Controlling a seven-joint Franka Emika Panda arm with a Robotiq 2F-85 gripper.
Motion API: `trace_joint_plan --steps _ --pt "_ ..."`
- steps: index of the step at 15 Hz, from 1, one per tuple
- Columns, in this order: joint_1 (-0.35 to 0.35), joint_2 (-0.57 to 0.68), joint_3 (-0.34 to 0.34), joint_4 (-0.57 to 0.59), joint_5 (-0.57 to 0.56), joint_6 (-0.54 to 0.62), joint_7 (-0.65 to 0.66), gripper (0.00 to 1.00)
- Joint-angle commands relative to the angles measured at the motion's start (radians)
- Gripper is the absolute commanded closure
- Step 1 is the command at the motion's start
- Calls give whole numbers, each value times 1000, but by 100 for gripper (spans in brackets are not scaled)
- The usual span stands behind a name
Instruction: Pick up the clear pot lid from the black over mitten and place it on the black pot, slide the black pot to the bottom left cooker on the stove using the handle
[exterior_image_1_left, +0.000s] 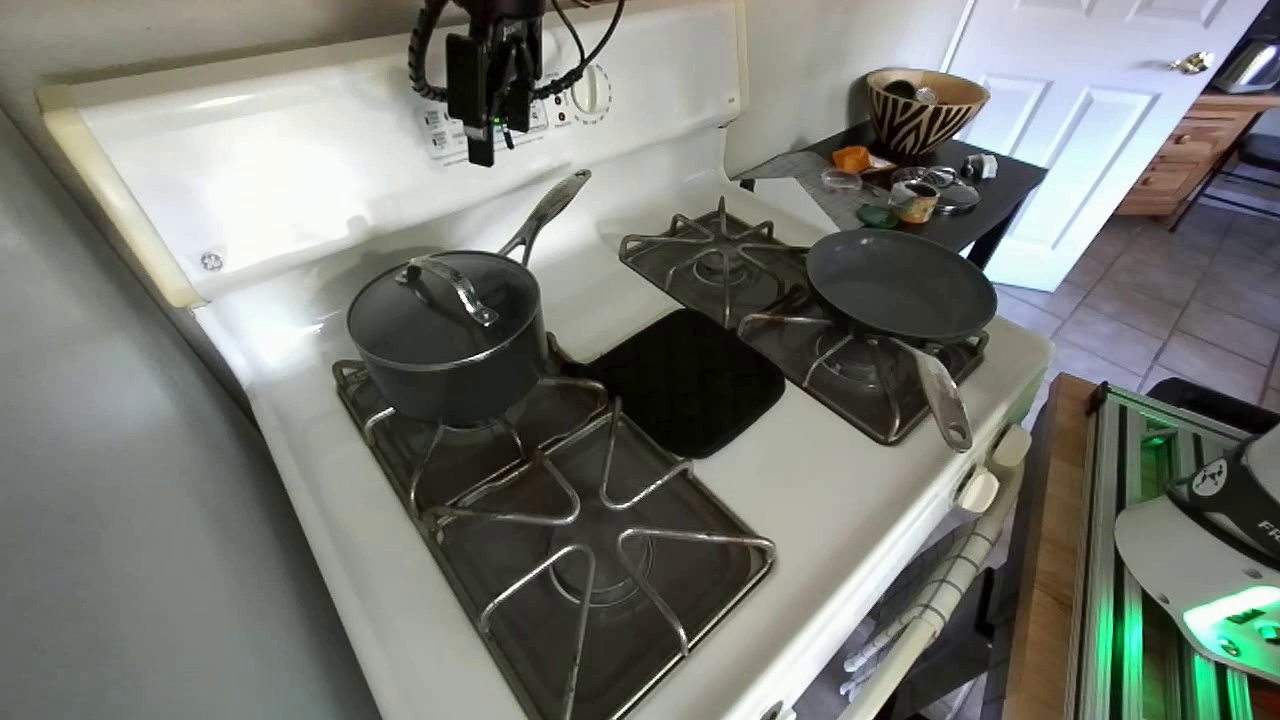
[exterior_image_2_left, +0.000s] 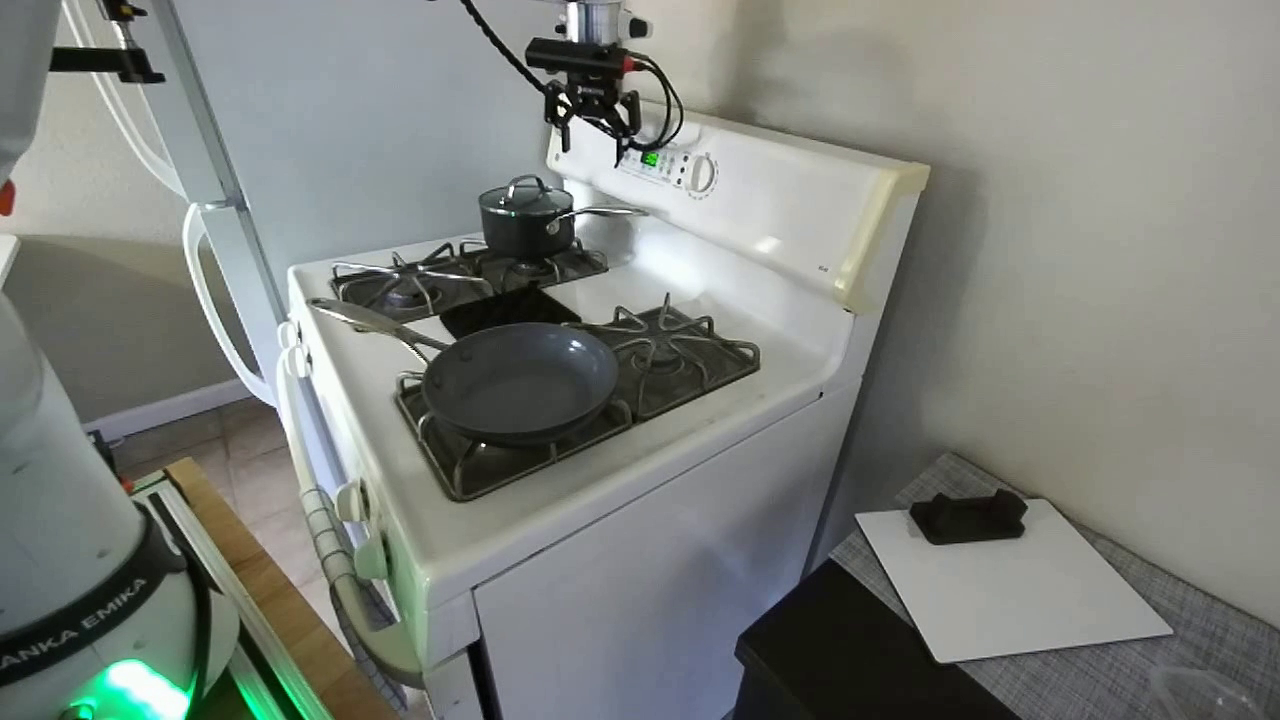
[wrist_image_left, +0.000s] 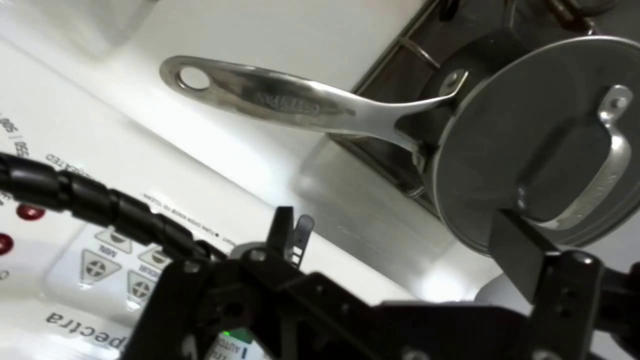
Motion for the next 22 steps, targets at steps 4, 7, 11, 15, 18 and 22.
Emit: trace_joint_plan --steps 4,7,11,15,18,22 --pt "39 -91 -47 -189 -58 50 335 0" --pt "50 -96 -51 -211 -49 31 444 0" --pt "71 -94 -64 -227 -59 42 590 0" --pt "91 -71 -84 -215 -70 47 718 0" --pt "99 -52 -97 -202 -67 43 793 0" --pt "116 -27 -113 -185 -76 31 902 0"
